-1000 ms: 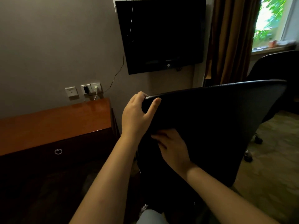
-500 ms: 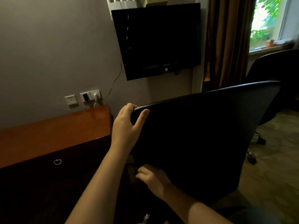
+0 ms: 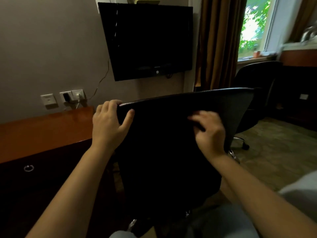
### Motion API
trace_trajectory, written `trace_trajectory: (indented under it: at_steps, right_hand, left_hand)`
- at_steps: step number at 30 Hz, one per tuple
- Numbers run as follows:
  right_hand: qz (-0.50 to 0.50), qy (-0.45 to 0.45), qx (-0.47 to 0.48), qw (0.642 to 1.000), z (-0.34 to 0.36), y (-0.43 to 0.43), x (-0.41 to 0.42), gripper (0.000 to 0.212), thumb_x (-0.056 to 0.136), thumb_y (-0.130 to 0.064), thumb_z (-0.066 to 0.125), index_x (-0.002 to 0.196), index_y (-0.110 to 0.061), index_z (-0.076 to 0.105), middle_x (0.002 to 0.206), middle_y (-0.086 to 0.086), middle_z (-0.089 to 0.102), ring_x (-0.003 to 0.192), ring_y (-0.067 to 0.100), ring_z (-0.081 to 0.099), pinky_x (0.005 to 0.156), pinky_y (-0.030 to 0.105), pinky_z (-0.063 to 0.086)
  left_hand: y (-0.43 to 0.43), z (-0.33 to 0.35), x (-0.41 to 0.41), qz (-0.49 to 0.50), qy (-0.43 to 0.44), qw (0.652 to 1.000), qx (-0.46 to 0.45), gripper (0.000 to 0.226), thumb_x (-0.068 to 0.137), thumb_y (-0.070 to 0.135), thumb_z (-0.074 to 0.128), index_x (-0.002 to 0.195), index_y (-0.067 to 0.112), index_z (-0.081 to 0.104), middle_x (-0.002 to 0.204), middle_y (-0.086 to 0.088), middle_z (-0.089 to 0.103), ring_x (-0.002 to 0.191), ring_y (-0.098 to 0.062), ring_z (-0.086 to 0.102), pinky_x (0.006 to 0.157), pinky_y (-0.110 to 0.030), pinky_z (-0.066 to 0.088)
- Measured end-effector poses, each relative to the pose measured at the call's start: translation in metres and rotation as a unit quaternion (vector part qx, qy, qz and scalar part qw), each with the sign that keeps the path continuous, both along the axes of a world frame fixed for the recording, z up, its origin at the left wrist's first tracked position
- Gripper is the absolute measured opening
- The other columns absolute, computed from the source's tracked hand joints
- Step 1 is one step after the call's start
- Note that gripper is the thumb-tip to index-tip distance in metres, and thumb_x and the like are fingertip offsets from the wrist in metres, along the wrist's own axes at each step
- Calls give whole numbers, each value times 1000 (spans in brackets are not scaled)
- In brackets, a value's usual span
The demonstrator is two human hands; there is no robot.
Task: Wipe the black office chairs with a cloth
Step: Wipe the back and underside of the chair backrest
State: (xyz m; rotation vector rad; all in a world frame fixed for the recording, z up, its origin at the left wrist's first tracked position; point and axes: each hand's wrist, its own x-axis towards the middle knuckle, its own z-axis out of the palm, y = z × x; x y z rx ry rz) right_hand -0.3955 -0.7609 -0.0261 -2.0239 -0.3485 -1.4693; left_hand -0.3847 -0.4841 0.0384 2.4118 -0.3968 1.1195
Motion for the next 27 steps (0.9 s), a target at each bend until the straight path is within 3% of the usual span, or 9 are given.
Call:
trace_trajectory:
  at_steps: [3,7,10,12,15,19,22,25,27]
  right_hand:
    - [-10,-40,43,998,34,-11,-4,30,76,7,66,100,-8,73,109,7,66,103,19,59,95,19,43]
    - [21,36,10,999,10,-7,8,24,81,5,64,97,-11,73,106,1,63,102,14,56,93,4,33]
    - [36,110,-22,993,-38,-1,16,23,76,4,61,91,-8,75,101,1,61,98,11,49,91,-6,24]
    - [19,153,-56,987,-74,-1,22,22,68,1,65,83,-11,75,97,7,68,97,12,48,91,-2,28]
    - [7,223,-90,971,-111,-7,32,22,69,-12,57,80,-23,73,97,-3,68,93,12,55,74,12,38]
    - [23,313,-158,936,-131,-15,34,25,72,-3,64,88,-20,73,106,-2,67,102,22,61,75,21,41]
    - [34,317,-174,932,-129,-22,31,28,73,0,64,90,-20,74,107,-1,67,105,24,63,78,20,39]
    - [57,238,-145,959,-103,-23,20,25,74,-19,53,88,-21,74,102,0,69,99,15,59,77,14,39]
    - [41,183,-79,979,-69,-21,16,26,77,-17,53,90,-18,75,101,3,68,98,17,59,78,16,41]
  left_hand:
    - [-29,7,-6,13,-57,991,121,59,87,52,43,131,13,49,128,-8,53,125,-29,42,113,-50,25]
    - [-87,19,-9,-36,-60,988,138,60,89,47,42,137,12,47,134,-6,52,128,-25,43,117,-47,19]
    - [-114,7,-2,-11,-88,985,151,63,86,46,53,138,12,46,131,-5,54,124,-25,46,116,-49,19]
    - [-118,-3,4,9,-110,982,154,67,81,47,64,136,13,46,127,-5,53,121,-27,46,114,-47,20]
    - [-116,-9,8,30,-136,981,136,68,78,50,69,132,15,47,123,-5,53,119,-26,44,112,-43,16]
    - [-106,-12,7,37,-163,976,141,67,77,44,71,132,14,47,123,-6,53,118,-26,43,112,-43,17]
    - [-100,-12,6,44,-164,975,143,67,76,40,73,132,14,47,123,-6,53,118,-26,44,111,-43,20]
    - [-95,-13,6,46,-168,974,143,65,76,40,73,131,14,47,122,-6,53,117,-27,44,109,-42,22]
    - [-91,-14,8,44,-170,974,142,65,78,42,71,131,15,47,123,-6,53,117,-27,44,108,-42,23]
